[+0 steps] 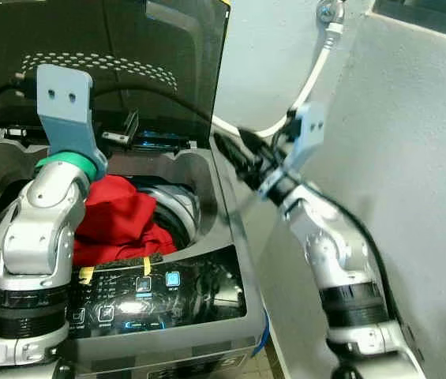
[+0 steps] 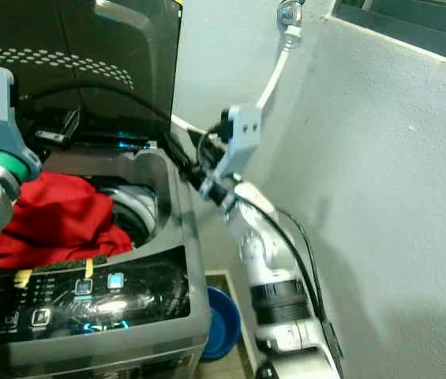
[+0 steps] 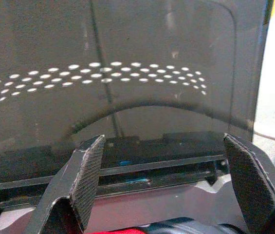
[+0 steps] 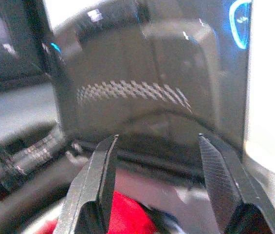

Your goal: Clothes washing

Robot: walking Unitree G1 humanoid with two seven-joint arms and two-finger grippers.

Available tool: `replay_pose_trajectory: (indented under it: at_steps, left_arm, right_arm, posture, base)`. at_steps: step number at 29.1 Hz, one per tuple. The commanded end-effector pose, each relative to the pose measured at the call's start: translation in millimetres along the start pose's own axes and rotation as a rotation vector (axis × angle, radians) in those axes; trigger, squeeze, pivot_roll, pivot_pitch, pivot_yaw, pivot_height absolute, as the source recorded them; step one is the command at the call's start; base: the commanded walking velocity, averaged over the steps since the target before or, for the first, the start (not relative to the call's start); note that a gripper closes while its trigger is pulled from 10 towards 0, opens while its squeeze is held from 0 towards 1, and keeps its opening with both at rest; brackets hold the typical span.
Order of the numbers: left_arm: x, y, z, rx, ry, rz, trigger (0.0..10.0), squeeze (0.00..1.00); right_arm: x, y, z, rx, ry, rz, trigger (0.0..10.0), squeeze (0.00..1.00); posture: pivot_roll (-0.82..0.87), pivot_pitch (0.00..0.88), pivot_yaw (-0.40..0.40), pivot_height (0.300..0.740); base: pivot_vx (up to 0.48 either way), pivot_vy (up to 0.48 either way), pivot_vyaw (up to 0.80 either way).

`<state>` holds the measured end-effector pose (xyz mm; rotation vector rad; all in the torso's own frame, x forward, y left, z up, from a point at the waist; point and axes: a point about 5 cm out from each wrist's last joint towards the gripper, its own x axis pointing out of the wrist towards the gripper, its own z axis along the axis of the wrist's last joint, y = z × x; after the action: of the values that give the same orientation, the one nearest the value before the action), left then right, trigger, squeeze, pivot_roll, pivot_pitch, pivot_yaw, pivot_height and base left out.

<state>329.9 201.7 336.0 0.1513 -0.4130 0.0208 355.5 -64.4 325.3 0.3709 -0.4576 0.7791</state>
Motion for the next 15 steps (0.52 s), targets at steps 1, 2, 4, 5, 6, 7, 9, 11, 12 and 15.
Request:
replay_pose_trajectory:
  at_steps: [1,2,4,5,6,7,9,11,12,15]
  left_arm:
    - [1.3,8.9,-2.4,0.02,0.005,0.01,10.0,0.0]
    - [1.3,8.9,-2.4,0.02,0.005,0.01,10.0,0.0]
    - [1.5,10.9,-2.3,0.021,0.006,0.013,10.0,0.0]
    - [3.0,13.2,-2.9,0.025,0.007,0.015,10.0,0.0]
    - [4.4,14.8,-2.7,0.034,0.007,0.017,10.0,0.0]
    - [5.3,15.7,-2.7,0.039,0.006,0.019,10.0,0.0]
    - [5.9,16.3,-1.9,0.039,0.004,0.017,10.0,0.0]
    - [6.0,16.7,-1.4,0.037,0.002,0.016,10.0,0.0]
    - [5.7,17.8,-1.3,0.033,0.002,0.014,10.0,0.0]
    - [4.6,18.5,-2.2,0.035,0.007,0.015,10.0,0.0]
  right_arm:
    - [24.0,17.6,44.8,0.125,-0.204,0.139,10.0,0.0]
    - [24.0,17.6,44.8,0.125,-0.204,0.139,10.0,0.0]
    - [29.1,23.2,54.2,0.14,-0.243,0.175,10.0,0.0]
    - [39.6,34.6,72.5,0.159,-0.313,0.252,10.0,0.0]
    - [49.9,49.2,92.9,0.204,-0.389,0.346,10.0,0.0]
    - [55.9,60.0,107.2,0.237,-0.44,0.414,10.0,0.0]
    - [60.4,72.0,120.9,0.291,-0.49,0.496,10.0,0.0]
    - [61.8,79.7,129.5,0.341,-0.525,0.553,10.0,0.0]
    - [61.9,91.0,143.5,0.448,-0.583,0.648,10.0,0.0]
    - [59.0,98.4,154.2,0.528,-0.639,0.721,10.0,0.0]
  posture:
    - [-0.01,0.074,-0.127,0.74]
    - [-0.01,0.074,-0.127,0.74]
    - [-0.01,0.074,-0.127,0.74]
    - [-0.02,0.081,-0.121,0.74]
    - [-0.01,0.085,-0.123,0.74]
    - [-0.01,0.087,-0.124,0.74]
    - [-0.01,0.087,-0.124,0.74]
    - [-0.01,0.087,-0.124,0.74]
    - [-0.01,0.102,-0.127,0.74]
    - [0.0,0.108,-0.127,0.74]
  base:
    - [0.0,0.0,0.0]
    - [0.0,0.0,0.0]
    - [0.0,0.0,0.0]
    - [0.0,0.0,0.0]
    - [0.0,0.0,0.0]
    - [0.0,0.0,0.0]
    - [0.0,0.0,0.0]
    - [0.0,0.0,0.0]
    - [0.0,0.0,0.0]
    - [0.0,0.0,0.0]
